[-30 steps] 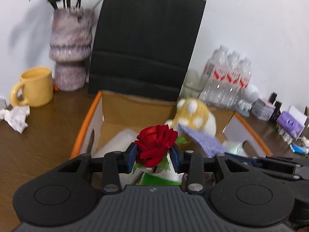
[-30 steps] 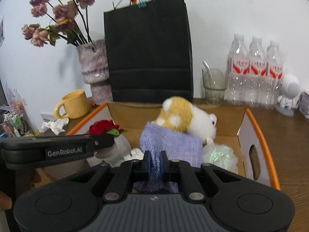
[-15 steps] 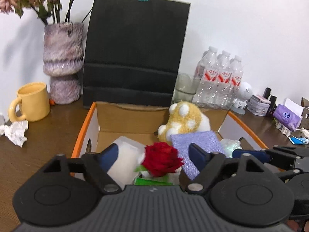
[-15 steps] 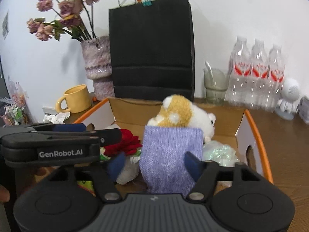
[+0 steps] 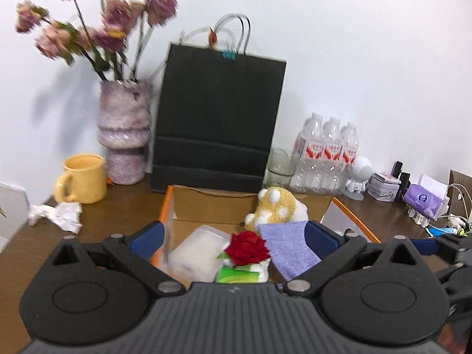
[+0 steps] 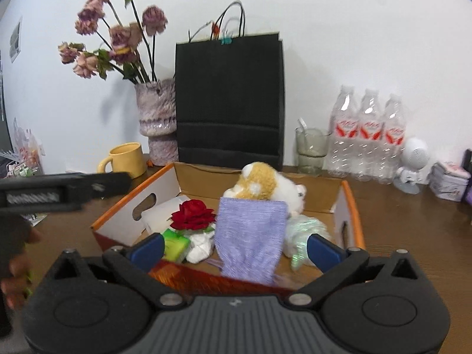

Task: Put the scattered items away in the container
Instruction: 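Withdraw both grippers from the box toward the remaining items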

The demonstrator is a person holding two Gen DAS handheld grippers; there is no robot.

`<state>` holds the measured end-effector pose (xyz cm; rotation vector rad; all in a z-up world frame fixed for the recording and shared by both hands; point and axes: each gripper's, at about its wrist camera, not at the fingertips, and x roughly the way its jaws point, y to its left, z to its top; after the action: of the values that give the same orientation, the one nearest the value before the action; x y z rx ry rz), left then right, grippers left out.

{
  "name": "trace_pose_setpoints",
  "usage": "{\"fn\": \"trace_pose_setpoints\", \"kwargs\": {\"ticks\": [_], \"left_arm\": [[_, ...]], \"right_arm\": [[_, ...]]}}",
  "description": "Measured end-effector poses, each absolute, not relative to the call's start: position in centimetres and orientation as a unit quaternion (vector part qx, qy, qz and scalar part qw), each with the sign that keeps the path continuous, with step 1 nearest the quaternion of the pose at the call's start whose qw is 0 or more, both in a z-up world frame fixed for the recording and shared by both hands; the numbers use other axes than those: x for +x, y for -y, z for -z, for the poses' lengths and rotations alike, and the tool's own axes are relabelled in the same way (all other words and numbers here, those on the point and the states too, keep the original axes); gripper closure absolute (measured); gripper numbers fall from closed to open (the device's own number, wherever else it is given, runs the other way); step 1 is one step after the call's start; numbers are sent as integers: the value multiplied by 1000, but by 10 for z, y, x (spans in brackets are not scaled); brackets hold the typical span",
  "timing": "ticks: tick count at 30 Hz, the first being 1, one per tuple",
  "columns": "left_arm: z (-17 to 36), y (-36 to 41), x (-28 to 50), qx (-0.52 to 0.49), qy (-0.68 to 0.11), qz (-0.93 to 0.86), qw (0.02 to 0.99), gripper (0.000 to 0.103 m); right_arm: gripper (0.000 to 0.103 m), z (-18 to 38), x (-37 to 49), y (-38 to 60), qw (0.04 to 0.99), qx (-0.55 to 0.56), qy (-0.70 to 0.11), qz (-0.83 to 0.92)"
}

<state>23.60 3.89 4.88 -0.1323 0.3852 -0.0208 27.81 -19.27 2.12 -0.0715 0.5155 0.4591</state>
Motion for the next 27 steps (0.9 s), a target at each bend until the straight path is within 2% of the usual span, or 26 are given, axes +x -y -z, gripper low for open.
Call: {"fn": "trace_pose_setpoints", "kwargs": {"ticks": [6,14,21,27], "left_arm": [[-45,-63,191,-52,-204,-14,977,0],[-14,-78,149,-60,-253,-27,965,0],[18,-61,153,-63,-306,-7,950,0],[25,-48,167,-58,-316,2,947,0]], "right_arm": [[0,-23,237,231,947,-45,-251,-197],[0,8,200,264,940,-33,-292,-171],[0,39,199,270,931,0,-329,-160],[0,47,208,271,928,5,-339,-155]]}}
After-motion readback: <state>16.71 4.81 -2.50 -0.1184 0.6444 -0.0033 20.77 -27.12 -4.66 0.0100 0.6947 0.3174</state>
